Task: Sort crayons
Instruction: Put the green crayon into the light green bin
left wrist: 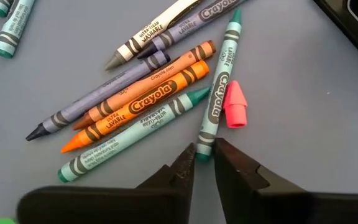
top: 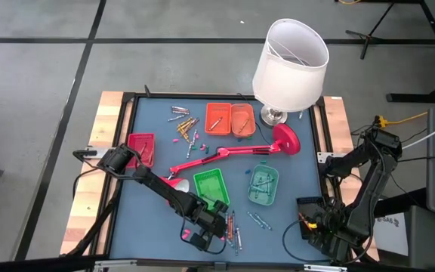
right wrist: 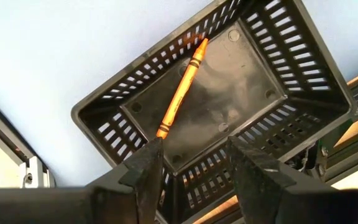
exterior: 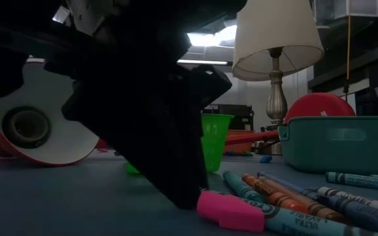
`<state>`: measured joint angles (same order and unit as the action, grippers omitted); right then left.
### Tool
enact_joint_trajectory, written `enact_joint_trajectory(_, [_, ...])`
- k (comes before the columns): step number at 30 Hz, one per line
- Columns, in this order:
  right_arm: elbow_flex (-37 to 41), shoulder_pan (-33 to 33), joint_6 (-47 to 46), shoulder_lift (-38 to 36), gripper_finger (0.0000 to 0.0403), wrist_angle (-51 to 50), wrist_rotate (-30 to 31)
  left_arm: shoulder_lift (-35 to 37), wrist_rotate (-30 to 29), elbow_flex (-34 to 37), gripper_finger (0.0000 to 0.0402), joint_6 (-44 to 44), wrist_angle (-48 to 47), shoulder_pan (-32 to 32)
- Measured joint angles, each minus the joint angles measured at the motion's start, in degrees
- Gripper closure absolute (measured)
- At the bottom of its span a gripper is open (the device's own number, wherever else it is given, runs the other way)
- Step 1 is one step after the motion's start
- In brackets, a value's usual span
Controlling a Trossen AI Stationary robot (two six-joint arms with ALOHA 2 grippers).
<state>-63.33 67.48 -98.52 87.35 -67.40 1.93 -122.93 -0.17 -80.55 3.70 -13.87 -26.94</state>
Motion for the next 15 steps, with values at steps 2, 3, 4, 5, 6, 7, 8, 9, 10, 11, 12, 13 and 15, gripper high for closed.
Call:
enact_joint_trajectory(2, [0.00,0.00,0.00,0.00,0.0228,0.00,0.00,0.00,-0.04,0.00,0.0361,-0.02,-0.04,0.00])
enact_joint_trajectory(3, [0.00,0.00,0.00,0.00,0.0228,0.00,0.00,0.00,-0.08,0.00,0.0363,-0.02,-0.06,0.00])
enact_joint_trajectory(4, [0.00,0.00,0.00,0.00,0.0228,0.00,0.00,0.00,-0.12,0.00,0.0365,-0.06,-0.05,0.00])
enact_joint_trajectory(5, [0.00,-0.01,0.00,0.00,0.0228,-0.01,0.00,0.00,-0.24,0.00,0.0367,-0.16,-0.06,0.00])
enact_joint_trajectory(6, [0.00,0.00,0.00,0.00,0.0228,0.00,0.00,0.00,-0.39,0.00,0.0369,-0.20,-0.06,0.00])
enact_joint_trajectory(7, [0.00,-0.02,0.00,0.00,0.0228,0.00,0.00,0.00,-0.56,0.00,0.0372,-0.22,-0.08,0.00])
enact_joint_trajectory(8, [0.00,0.00,0.00,0.00,0.0228,0.00,0.00,0.00,-0.70,0.00,0.0374,-0.23,-0.07,0.00])
enact_joint_trajectory(9, [0.00,0.00,0.00,0.00,0.0228,0.00,0.00,0.00,-0.89,0.00,0.0376,-0.25,-0.08,0.00])
enact_joint_trajectory(10, [0.00,0.00,0.00,0.00,0.0228,0.00,0.00,0.00,-1.18,0.00,0.0378,-0.28,-0.08,0.00])
enact_joint_trajectory(11, [0.00,0.00,0.00,0.00,0.0228,0.00,0.00,0.00,-1.40,0.00,0.0380,-0.31,-0.08,-0.02])
enact_joint_trajectory(12, [0.00,0.00,0.00,0.00,0.0228,0.00,0.00,0.00,-1.46,0.00,0.0382,-0.28,-0.08,-0.02])
enact_joint_trajectory(13, [0.00,-0.01,0.00,0.00,0.0228,0.02,0.07,0.00,-1.50,0.00,0.0384,-0.31,-0.06,-0.02])
enact_joint_trajectory(15, [0.00,0.00,-0.02,0.00,0.0228,0.20,0.79,0.00,-1.66,0.00,0.0386,-0.31,-0.06,-0.02])
